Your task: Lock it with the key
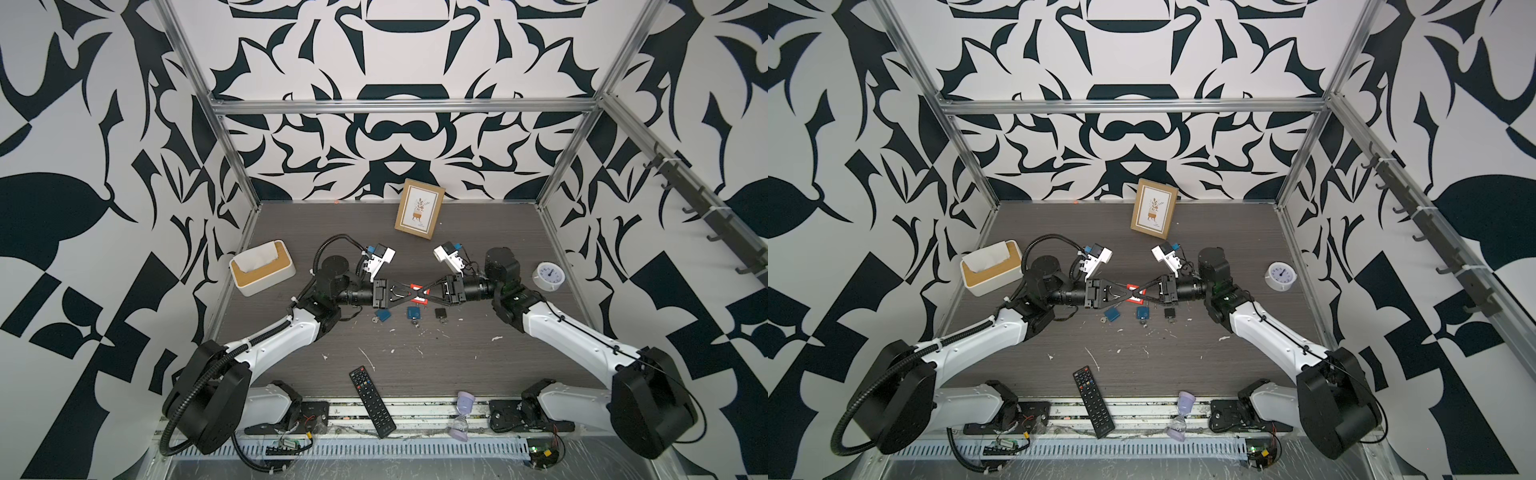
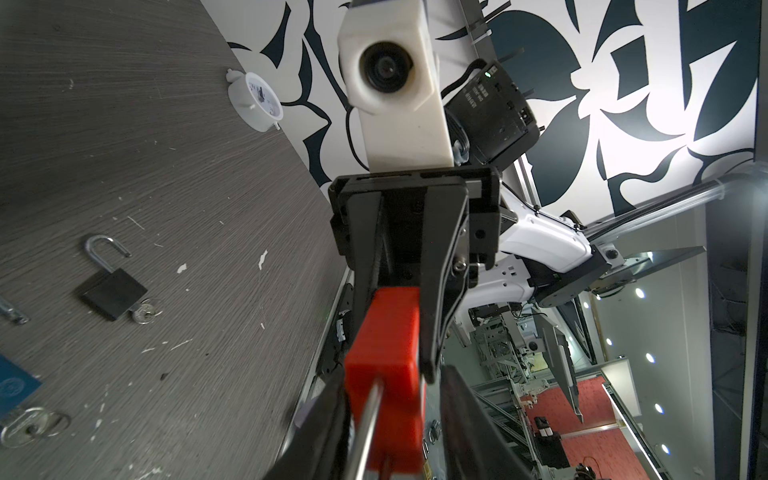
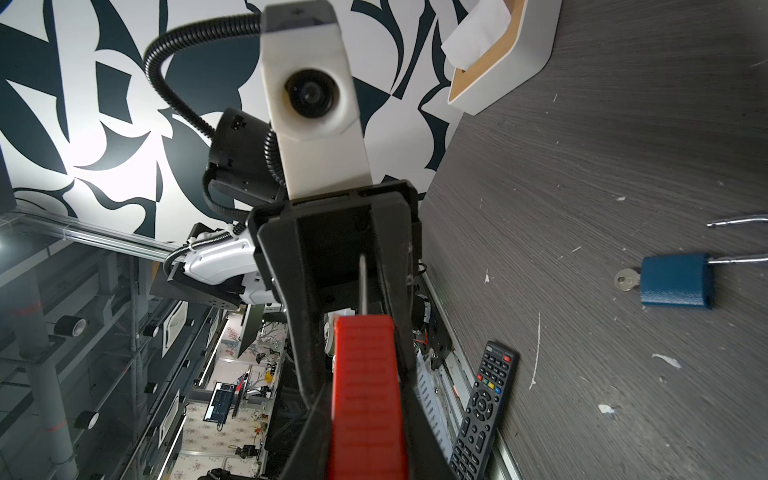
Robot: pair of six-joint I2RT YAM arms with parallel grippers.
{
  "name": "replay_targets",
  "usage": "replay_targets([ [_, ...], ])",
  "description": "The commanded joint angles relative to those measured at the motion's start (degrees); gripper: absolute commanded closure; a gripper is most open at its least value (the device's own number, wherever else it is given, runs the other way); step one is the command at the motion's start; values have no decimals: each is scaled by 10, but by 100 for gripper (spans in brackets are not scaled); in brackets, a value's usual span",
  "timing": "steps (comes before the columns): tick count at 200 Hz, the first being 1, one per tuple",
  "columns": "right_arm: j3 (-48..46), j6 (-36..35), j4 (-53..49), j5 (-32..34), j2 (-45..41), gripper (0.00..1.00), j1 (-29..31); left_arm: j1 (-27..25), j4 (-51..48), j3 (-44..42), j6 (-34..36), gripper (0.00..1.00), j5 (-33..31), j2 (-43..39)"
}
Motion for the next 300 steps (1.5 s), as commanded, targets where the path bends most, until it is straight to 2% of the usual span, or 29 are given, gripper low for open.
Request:
replay_targets([
  [1,27,-16,14,-2,-4,100,3,-4,4,14,6,68,5,10],
  [18,29,-17,11,-5,-3,100,4,-5,6,16,3,71,5,13],
  [54,32,-29,-6,-6,-2,100,3,-4,4,17,3,69,3,8],
  [84,32,-34,-14,-3,-4,100,3,-5,4,19,2,83,1,12],
  [96,32,-36,-16,3,-7,100,3,-4,14,16,-5,91,-2,14],
  [102,32,-39,-20,9,-10,96,2,-4,18,14,-7,100,-7,15],
  [115,31,-47,-26,23,-14,94,2,-4,19,10,-9,100,-23,14],
  [146,25,-45,-27,53,-26,71,-2,-3,32,2,-18,100,-42,14],
  [155,22,-43,-27,70,-34,67,-6,-1,32,-1,-18,100,-51,12],
  [189,7,-27,-75,168,-90,49,-40,14,39,-6,-21,100,-63,14],
  [206,0,-18,-135,236,-130,48,-57,20,51,-9,-26,100,-66,20],
  [232,-38,59,-151,287,-180,49,-73,28,77,-9,-33,100,-62,38],
  [272,-126,270,35,282,-185,58,-73,34,155,-7,-71,100,-41,81],
  [300,-132,283,36,278,-192,58,-72,34,162,-4,-74,100,-38,86],
])
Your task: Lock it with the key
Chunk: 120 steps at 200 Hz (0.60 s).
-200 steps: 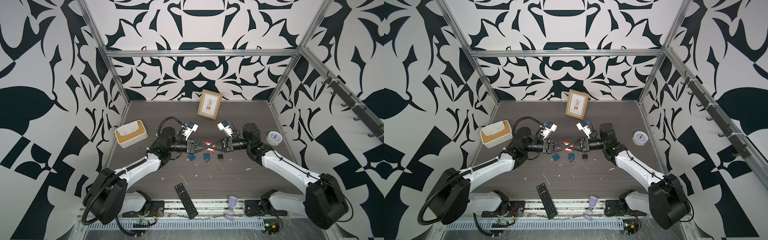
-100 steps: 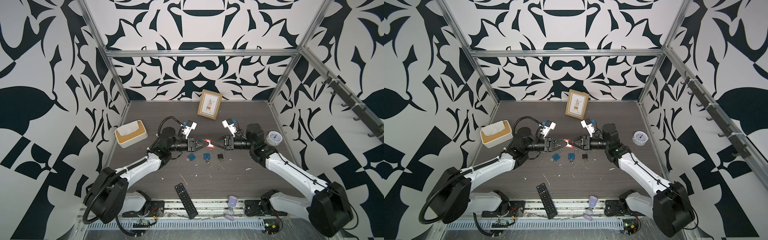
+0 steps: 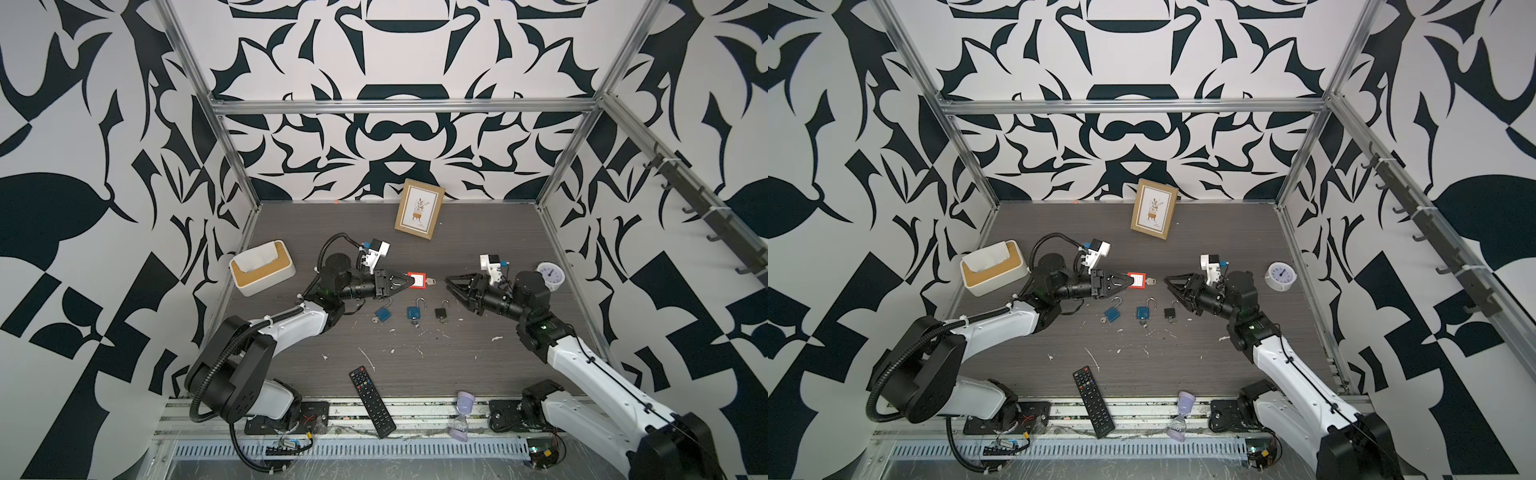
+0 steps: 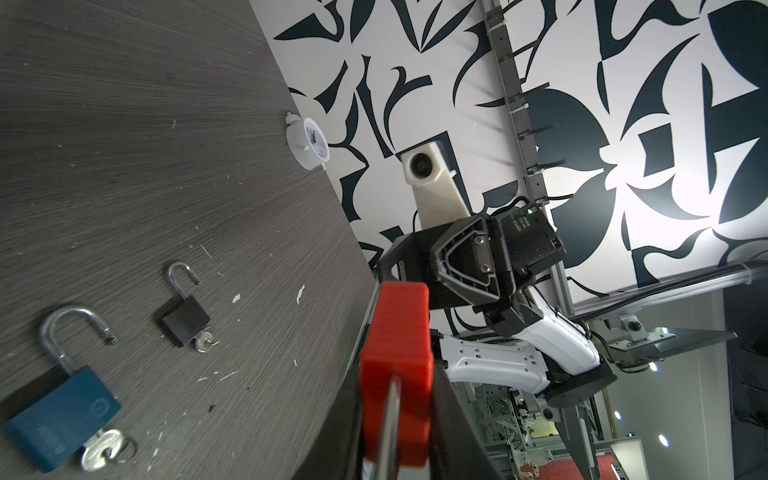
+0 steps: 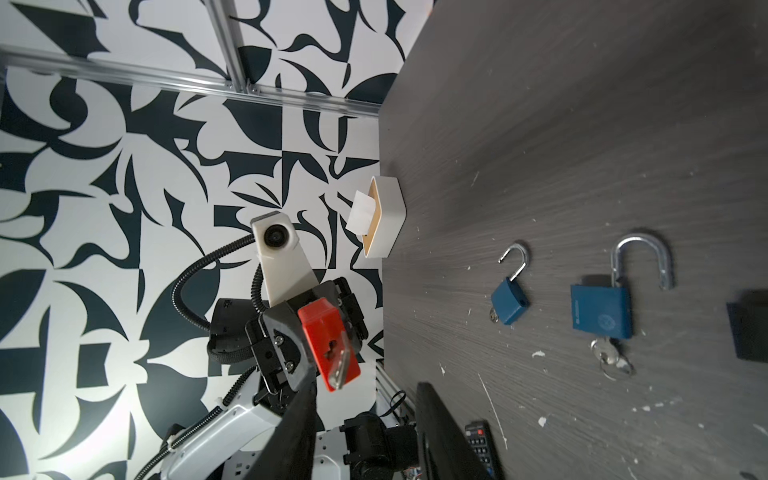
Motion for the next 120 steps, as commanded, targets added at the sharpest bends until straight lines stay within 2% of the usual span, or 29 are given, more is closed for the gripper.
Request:
replay_targets([
  [1,5,63,77,6,-13,58,0,2,57,0,-14,100,14,0],
  [89,2,84,210,-38,63,61,3,2,98,-1,-48,100,25,24],
  [120,-1,87,247,-57,90,74,5,1,129,-2,-68,100,29,41],
])
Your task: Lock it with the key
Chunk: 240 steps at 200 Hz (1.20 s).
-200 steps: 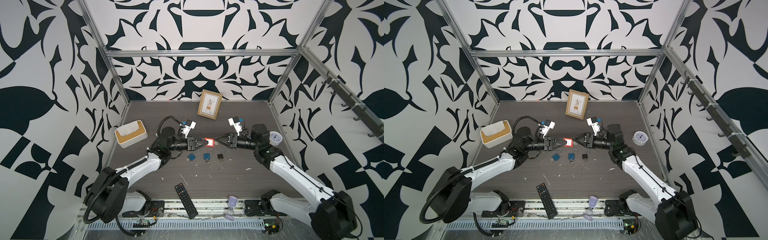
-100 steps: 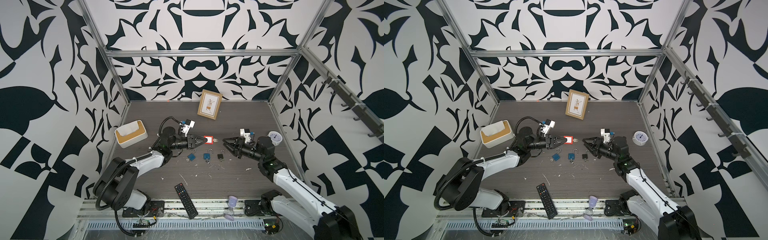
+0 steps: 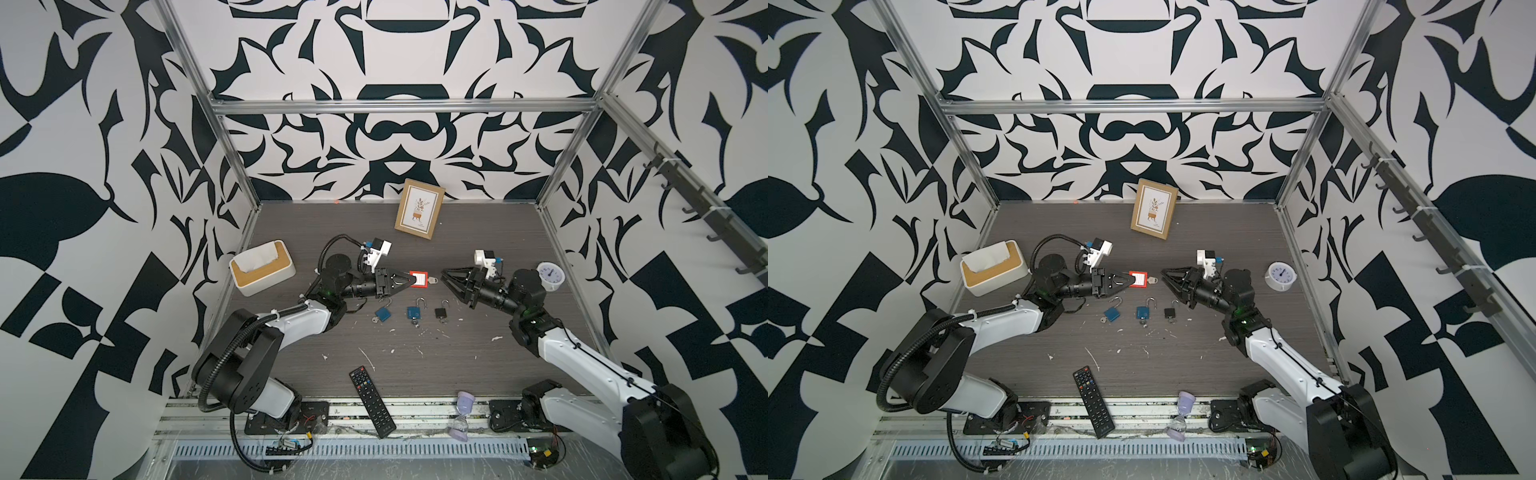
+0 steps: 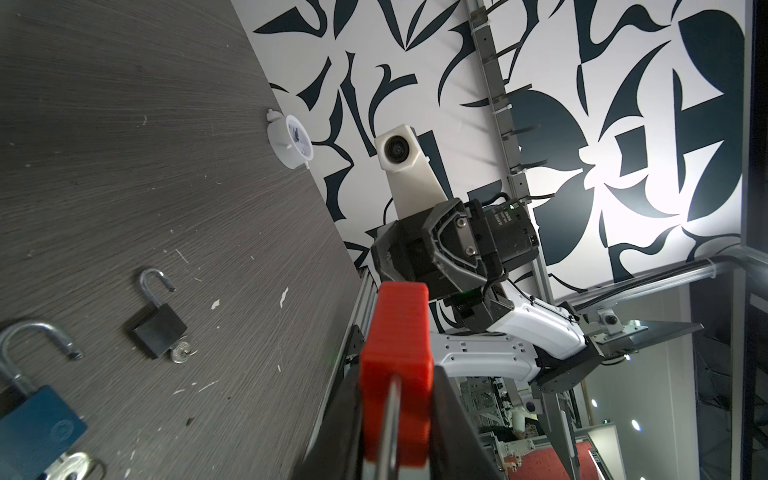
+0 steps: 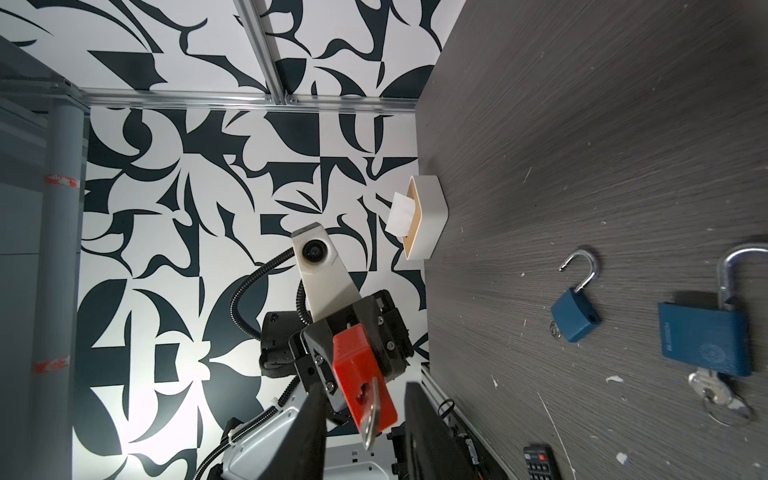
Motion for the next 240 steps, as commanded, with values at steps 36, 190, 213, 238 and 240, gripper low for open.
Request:
replay_targets([
  [36,6,-3,75,-38,28,74,6,1,57,-3,-24,100,13,11],
  [190,16,-46,96,-79,52,93,26,1,61,4,-39,100,23,21],
  [213,13,-82,105,-88,45,97,26,1,111,7,-85,100,32,30],
  [238,5,-116,134,-88,23,99,26,1,191,12,-166,100,39,48],
  [240,4,-119,135,-87,21,99,26,2,195,12,-170,100,38,49],
])
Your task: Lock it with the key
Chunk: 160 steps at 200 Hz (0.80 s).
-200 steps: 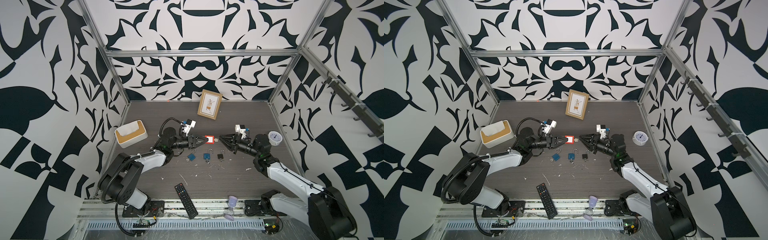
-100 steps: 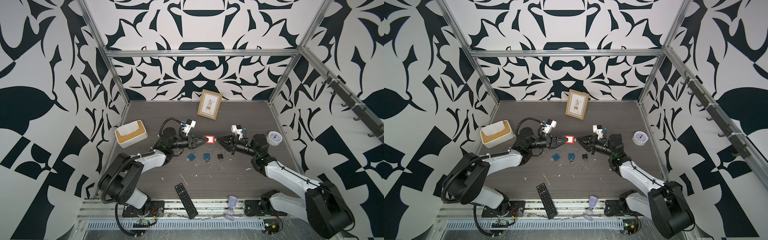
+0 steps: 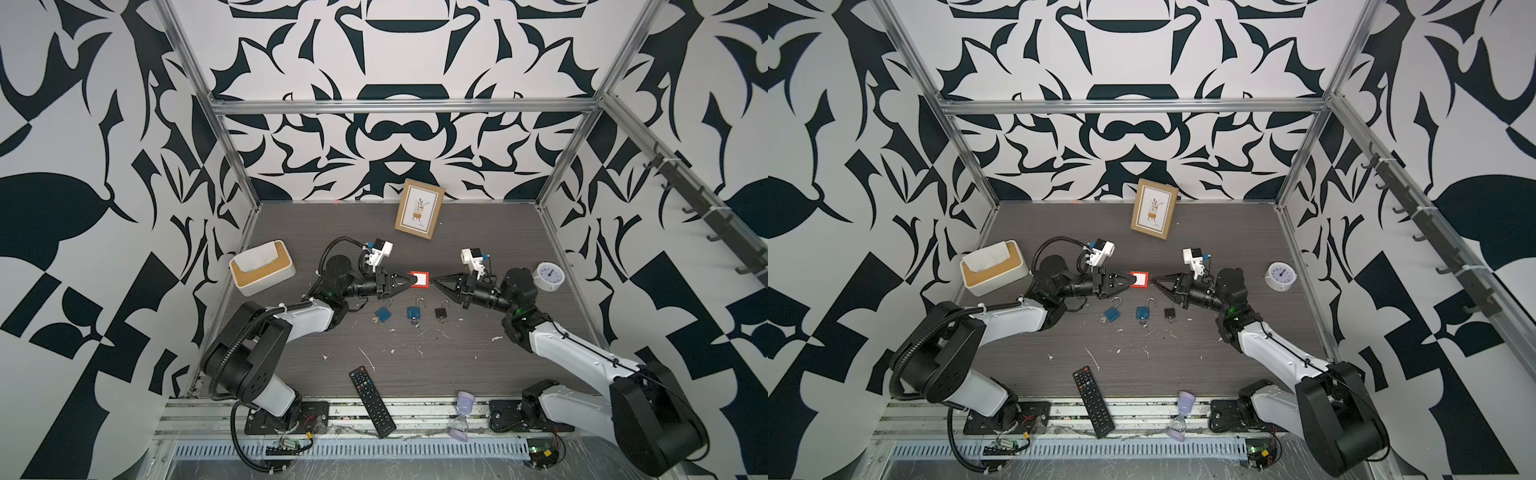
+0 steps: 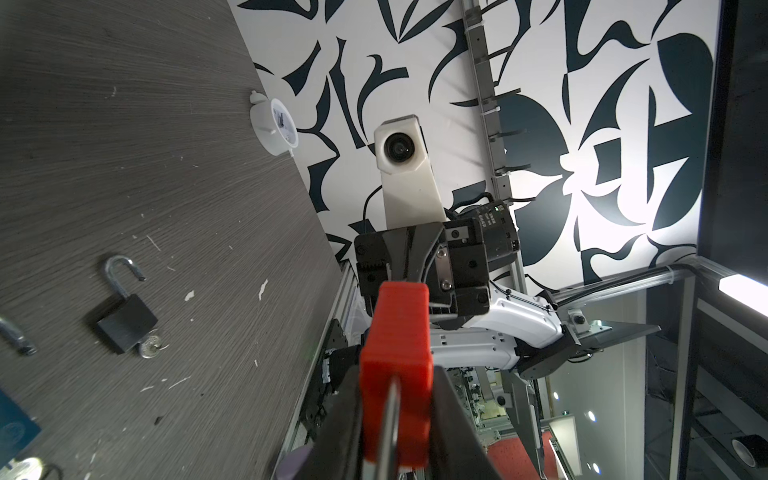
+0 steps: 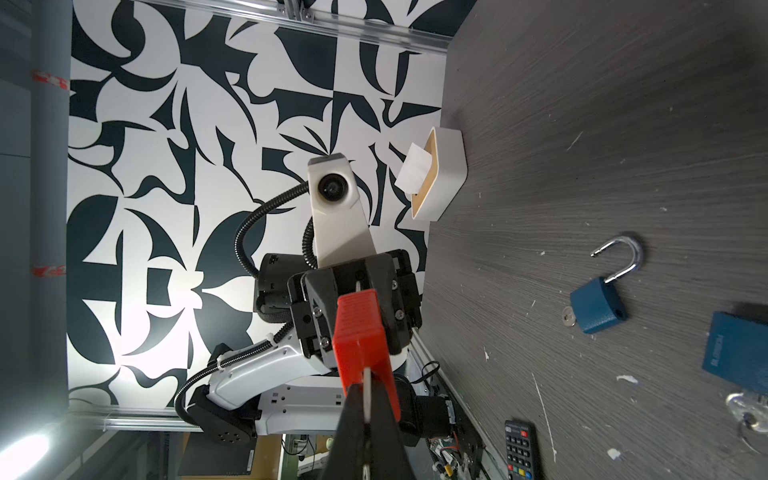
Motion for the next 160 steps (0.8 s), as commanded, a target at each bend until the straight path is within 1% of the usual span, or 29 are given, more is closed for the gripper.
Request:
replay_targets([
  [1,4,-56,55,-19,-29,99,3,2,113,13,-84,100,13,14],
  [17,1,-76,55,-15,-44,100,3,1,136,14,-107,100,12,21],
  [40,-5,-91,51,-7,-58,100,3,2,133,13,-105,100,12,20],
  [94,-22,-80,44,4,-70,100,-8,7,40,2,-25,100,9,-5],
  [138,-32,-60,41,-2,-89,100,-39,14,37,-11,-14,100,4,-9],
  [160,-35,-56,18,-9,-103,100,-54,17,13,-11,6,100,7,-17],
])
